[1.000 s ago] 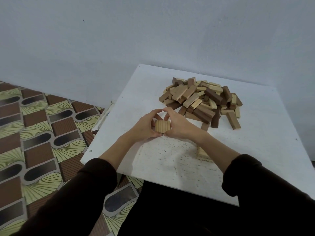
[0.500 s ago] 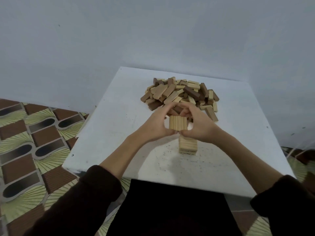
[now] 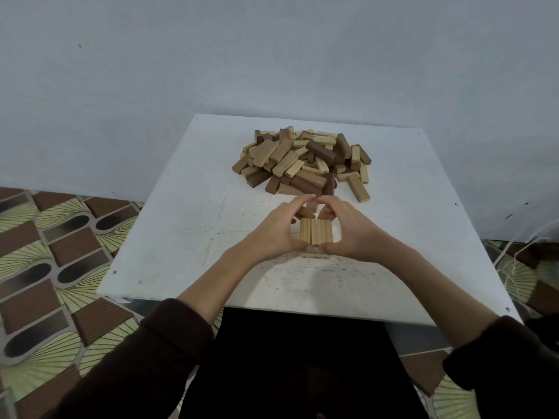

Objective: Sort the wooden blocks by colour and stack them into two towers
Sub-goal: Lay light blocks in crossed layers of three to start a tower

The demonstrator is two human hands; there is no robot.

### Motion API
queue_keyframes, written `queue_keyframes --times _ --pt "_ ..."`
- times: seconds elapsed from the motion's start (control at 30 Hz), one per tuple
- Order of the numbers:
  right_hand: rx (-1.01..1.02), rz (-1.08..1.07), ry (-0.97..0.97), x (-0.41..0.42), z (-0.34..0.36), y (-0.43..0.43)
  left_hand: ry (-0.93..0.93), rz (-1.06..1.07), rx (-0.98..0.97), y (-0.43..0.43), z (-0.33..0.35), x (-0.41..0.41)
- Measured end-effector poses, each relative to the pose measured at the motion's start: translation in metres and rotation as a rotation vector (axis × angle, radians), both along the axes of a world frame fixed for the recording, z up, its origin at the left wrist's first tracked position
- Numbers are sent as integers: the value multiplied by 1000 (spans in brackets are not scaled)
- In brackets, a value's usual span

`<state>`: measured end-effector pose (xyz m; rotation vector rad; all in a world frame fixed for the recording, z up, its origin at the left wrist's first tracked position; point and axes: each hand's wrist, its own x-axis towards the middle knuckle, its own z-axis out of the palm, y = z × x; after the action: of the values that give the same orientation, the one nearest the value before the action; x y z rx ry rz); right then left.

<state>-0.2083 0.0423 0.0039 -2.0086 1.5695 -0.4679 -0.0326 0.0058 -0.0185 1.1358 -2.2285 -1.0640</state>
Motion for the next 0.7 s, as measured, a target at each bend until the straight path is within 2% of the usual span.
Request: queue_keyframes --times 0.7 --pt "21 22 9 -11 -1 5 -15 -1 3 -2 -8 1"
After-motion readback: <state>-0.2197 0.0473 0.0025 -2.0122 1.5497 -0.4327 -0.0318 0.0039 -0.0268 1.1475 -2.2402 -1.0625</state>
